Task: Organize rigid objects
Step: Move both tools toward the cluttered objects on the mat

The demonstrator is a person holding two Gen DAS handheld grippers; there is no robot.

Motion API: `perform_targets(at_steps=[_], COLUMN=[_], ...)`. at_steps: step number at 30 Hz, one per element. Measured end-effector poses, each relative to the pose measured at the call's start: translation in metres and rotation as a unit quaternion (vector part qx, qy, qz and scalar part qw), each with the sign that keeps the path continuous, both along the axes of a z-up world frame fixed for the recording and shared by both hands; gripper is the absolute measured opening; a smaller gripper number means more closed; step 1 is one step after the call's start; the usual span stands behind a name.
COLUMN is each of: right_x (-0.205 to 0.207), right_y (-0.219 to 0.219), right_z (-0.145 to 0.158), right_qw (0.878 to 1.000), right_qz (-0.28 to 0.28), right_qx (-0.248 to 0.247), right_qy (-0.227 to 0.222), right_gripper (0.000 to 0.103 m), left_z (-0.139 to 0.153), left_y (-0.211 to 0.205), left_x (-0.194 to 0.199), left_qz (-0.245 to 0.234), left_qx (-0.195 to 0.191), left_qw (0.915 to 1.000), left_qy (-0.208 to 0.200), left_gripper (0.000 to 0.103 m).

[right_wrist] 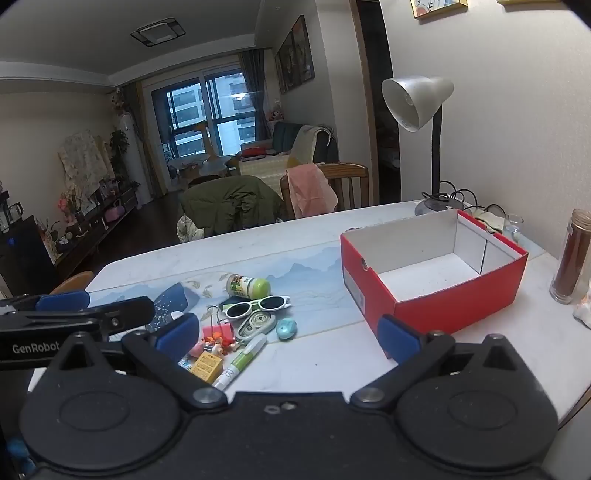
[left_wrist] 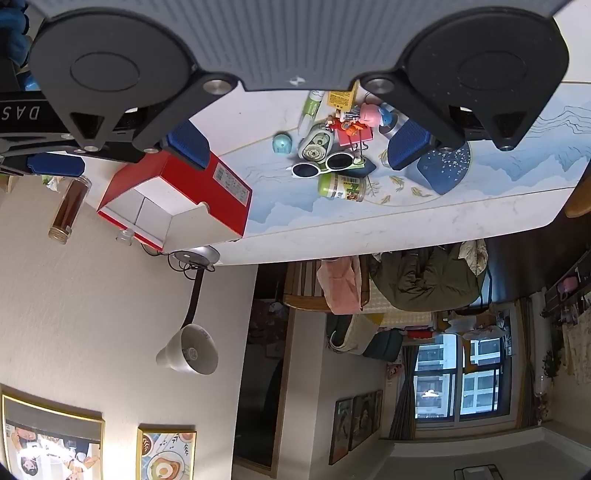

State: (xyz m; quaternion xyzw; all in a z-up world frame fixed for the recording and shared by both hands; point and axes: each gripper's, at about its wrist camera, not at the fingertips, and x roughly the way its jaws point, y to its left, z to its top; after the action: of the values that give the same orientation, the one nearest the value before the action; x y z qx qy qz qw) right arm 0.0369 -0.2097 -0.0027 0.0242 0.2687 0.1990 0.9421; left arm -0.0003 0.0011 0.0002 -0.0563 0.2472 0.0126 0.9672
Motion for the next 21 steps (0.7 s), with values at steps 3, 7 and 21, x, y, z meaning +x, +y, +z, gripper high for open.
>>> perform_targets(at_steps=[3,7,21], right_x=[0.001,0.002,0.008], right_y=[0.0,0.001,0.002], right_z=[0.0,0.0,-0.003], right_qw=[1.0,1.0,1.0], right_qz=[0.001,0.001,-0.001], right_qx=[0.001,0.0,-0.002], right_qy=[0.001,0.0,0.003], right_gripper=[0.103,0.103,0.102], left_z=[0.0,0.0,0.003], left_y=[0.001,0.001,0.004], left_x=[0.0,0.0,0.009], left_qz=[-0.002,-0.002,0.01], left_qx=[0.002,0.002,-0.005], left_qw=[1.0,1.0,0.9999], left_qy=[0.004,0.003,0.001], left_gripper=[0.103,0.103,0.103])
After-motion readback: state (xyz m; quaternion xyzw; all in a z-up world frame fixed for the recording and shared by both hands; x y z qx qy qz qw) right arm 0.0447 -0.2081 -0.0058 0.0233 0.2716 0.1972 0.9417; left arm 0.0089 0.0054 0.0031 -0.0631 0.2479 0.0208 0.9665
